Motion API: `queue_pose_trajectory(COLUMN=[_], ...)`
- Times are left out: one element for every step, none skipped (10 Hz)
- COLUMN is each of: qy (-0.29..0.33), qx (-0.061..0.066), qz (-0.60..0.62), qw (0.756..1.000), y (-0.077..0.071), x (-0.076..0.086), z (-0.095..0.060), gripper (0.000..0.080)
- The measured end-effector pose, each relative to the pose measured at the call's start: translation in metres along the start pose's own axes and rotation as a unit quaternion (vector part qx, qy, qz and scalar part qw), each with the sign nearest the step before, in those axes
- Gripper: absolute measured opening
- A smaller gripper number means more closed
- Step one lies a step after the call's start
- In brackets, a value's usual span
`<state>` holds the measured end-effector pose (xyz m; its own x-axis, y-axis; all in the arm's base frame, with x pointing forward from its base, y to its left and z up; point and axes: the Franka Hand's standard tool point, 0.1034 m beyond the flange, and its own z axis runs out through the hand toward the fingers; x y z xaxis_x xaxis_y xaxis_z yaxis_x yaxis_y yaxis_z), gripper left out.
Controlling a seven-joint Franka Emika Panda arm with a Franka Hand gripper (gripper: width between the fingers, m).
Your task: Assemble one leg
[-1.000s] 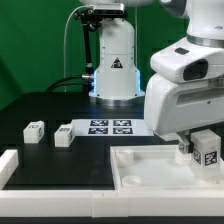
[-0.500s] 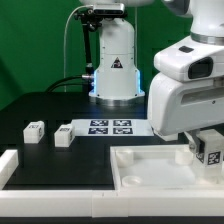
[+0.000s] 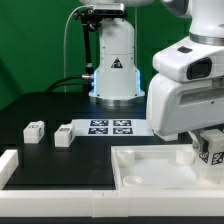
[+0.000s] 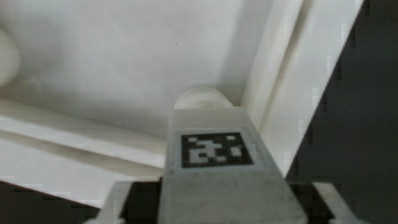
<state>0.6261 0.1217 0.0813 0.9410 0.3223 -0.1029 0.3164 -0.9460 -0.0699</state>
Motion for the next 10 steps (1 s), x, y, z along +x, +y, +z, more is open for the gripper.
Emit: queue_pose_trajectory(qy=[0.0,0.0,0.0,0.001,0.007,0.013,0.014,0.015,0.018,0.019], qx=[0.001,0.001,0.001,0.002,0.0,-0.002,-0.002,-0.002,-0.002,-0.004], qz=[0.023,0.061,0.095,0.164,0.241,0.304,0.371,0.45,0.528,0.582], qw=[1.0,0.998,0.995,0.986,0.97,0.953,0.928,0.893,0.849,0.813], y=[-0.0003,-0.0007,-0.0011,-0.0014,-0.0021,-0.0029,-0.003,-0.0034,-0.0032,-0.0037], x=[0.0,0.0001,0.0001,0.0002,0.0001,-0.0004,-0.0005,-0.0004,0.0002,-0.0001], z=[0.0,0.0001,0.0001,0.0004,0.0002,0.0001,0.0001,0.0002,0.0005,0.0015], gripper=[0.0291,0.0291,0.0291,0.0291,0.0292,0.0292,0.0292,0.0292,0.0292,0.0292])
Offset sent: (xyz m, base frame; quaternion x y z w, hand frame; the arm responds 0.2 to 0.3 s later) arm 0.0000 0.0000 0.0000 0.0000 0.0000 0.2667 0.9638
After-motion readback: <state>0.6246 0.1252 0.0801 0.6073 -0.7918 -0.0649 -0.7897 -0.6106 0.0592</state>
